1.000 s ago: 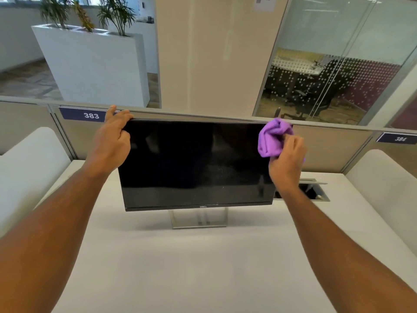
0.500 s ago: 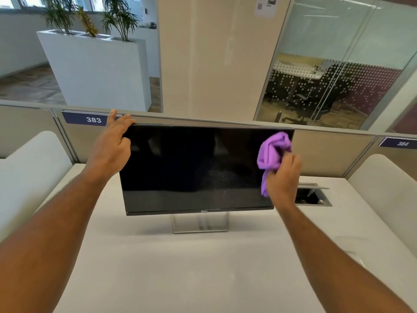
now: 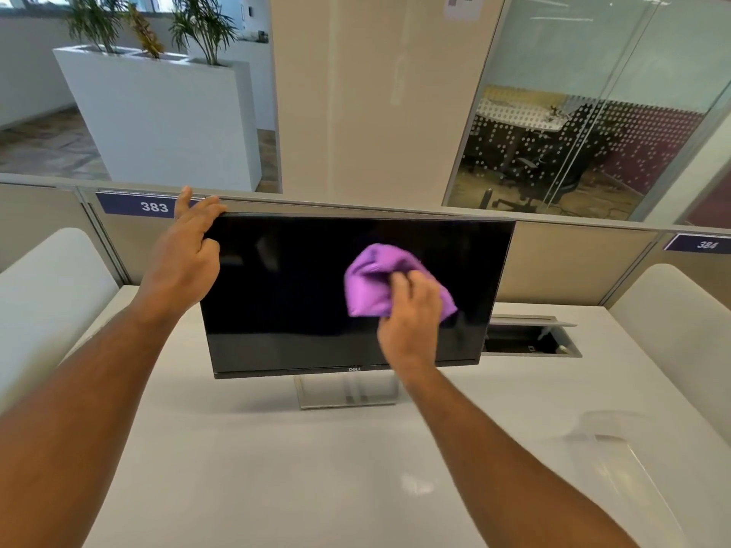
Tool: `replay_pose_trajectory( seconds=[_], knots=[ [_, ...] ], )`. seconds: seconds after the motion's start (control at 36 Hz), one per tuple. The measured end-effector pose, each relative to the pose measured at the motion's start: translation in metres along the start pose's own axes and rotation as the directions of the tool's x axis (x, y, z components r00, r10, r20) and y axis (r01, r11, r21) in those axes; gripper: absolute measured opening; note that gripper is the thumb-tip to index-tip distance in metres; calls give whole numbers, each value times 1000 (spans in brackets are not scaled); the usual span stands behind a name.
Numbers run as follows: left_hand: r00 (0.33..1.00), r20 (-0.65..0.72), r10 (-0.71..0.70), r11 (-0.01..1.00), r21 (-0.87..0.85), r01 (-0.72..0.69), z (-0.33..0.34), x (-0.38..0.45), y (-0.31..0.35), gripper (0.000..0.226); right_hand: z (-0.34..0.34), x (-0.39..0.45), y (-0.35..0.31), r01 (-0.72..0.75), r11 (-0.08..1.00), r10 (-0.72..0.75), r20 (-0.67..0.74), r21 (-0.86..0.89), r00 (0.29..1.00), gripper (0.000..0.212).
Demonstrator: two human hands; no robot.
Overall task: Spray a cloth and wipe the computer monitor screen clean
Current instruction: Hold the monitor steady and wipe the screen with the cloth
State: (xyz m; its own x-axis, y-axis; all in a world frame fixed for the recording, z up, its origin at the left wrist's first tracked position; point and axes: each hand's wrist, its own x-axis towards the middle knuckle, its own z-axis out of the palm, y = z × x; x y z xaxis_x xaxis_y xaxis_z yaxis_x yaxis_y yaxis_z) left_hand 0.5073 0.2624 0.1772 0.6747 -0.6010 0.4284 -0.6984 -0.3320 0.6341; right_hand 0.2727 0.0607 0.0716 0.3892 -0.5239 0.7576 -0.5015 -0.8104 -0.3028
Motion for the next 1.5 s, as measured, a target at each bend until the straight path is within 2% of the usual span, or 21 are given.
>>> replay_pose_trajectory(
  seconds=[0.11,0.22,0.31,0.36,0.42,0.53,0.61,0.69,0.75,0.83,0.92,1.03,1.08,1.14,1.19,1.25,1.33,1.36,1.42,1.47,1.5],
  knots=[
    [1000,-8,9,1000,8,-9,-1,-2,1,49,17,-12,-26,408,913,-403,128,-15,906,33],
    [1000,-5,0,1000,20,1,-3,-2,1,49,16,-13,-15,476,879,-469,130,-35,874,32],
    [1000,1,0,1000,6,0,-3,-3,1,49,8,-10,12,349,936,-349,2,-49,937,27],
    [1000,-1,3,1000,2,-3,-3,-3,1,50,-5,-4,38,161,986,-163,-46,-41,986,34],
    [1000,2,11,1000,-11,-11,-3,-2,1,50,-22,3,64,-81,996,82,27,-30,996,56],
    [1000,-11,9,1000,-26,-9,0,0,2,50,-39,11,89,-412,909,410,-38,-61,911,64],
    [1000,-24,13,1000,-25,-14,0,-1,1,50,-31,14,69,-474,880,471,-173,24,865,59],
    [1000,-23,13,1000,-24,-14,0,-2,1,49,-17,20,33,-531,839,545,-195,120,816,56],
    [1000,-20,9,1000,-15,-9,0,-1,1,49,-8,19,5,-441,892,453,-178,103,874,51],
    [1000,-20,-1,1000,-16,1,1,-1,1,48,8,4,-30,-96,994,101,-82,60,991,47],
    [1000,-29,10,1000,-18,-10,1,-2,1,49,22,-16,-39,237,970,-238,12,62,971,32],
    [1000,-18,19,999,-26,-19,0,-2,-2,49,27,-37,-16,385,923,-385,52,23,921,26],
    [1000,-21,23,999,-26,-23,-1,-2,-2,49,22,-43,1,300,953,-300,16,35,954,21],
    [999,-31,23,999,-26,-24,-1,-3,-2,49,13,-43,21,13,993,-14,10,116,1000,10],
    [999,-35,28,999,-29,-29,0,-3,-3,50,3,-38,40,-242,964,243,5,113,970,11],
    [999,-34,31,999,-29,-32,2,-1,-4,50,-10,-29,52,-414,895,422,-14,165,907,21],
    [999,-36,32,999,-24,-33,4,0,-5,49,-23,-12,61,-608,725,671,-132,324,730,13],
    [999,-39,34,999,-21,-34,4,0,-5,49,-25,-5,60,-659,643,747,-131,390,652,12],
    [999,-42,31,999,-22,-32,4,0,-5,49,-24,5,50,-683,549,805,-83,482,588,18],
    [999,-38,20,999,-25,-21,4,0,-5,49,-21,12,31,-624,661,716,-103,417,690,22],
    [999,-36,17,1000,-24,-18,4,1,-5,50,-18,12,18,-541,769,608,-128,340,783,25]
  ],
)
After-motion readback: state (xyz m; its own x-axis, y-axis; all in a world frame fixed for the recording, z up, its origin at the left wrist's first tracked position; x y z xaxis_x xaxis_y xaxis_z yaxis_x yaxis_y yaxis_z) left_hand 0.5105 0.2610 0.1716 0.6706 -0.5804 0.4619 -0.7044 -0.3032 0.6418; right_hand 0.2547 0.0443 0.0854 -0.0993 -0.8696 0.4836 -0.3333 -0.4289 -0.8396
